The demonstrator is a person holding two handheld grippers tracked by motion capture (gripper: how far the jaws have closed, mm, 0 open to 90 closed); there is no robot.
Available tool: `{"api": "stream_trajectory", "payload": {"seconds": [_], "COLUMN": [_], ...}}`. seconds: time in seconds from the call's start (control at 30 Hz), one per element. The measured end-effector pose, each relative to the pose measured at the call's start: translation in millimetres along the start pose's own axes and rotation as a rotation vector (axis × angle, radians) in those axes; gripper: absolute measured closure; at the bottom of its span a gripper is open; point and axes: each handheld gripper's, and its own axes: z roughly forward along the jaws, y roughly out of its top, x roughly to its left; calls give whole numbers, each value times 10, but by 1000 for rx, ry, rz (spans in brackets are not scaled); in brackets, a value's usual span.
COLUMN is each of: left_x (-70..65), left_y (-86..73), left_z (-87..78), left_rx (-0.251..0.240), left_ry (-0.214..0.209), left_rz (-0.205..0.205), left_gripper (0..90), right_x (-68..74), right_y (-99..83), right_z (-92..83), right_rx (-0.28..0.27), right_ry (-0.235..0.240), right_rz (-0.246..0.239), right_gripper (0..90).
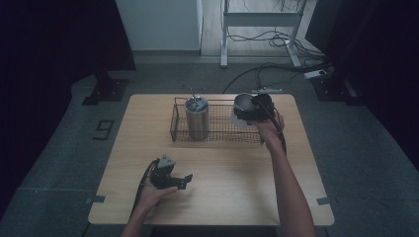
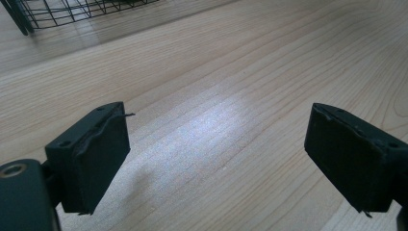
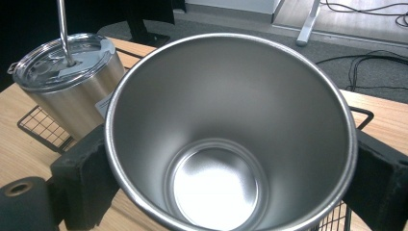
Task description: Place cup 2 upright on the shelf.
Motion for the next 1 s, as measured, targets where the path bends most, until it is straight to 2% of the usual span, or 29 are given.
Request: {"api": "stream_trajectory", "payload": {"seconds": [0.5, 1.0], "left_x": [9, 3], "left_y": [-9, -15], "left_z": [-8, 0], "left_rx": [0, 11], "left_ry": [-5, -11], "left_rz": [-5, 1], "left_gripper": [85, 85], "right_x": [-8, -78], "right_y": [121, 105], "right_z": [158, 375], "right_rx": [12, 51], "right_ry": [-12, -23], "right_rz": [-4, 1], "right_gripper": [72, 72]}}
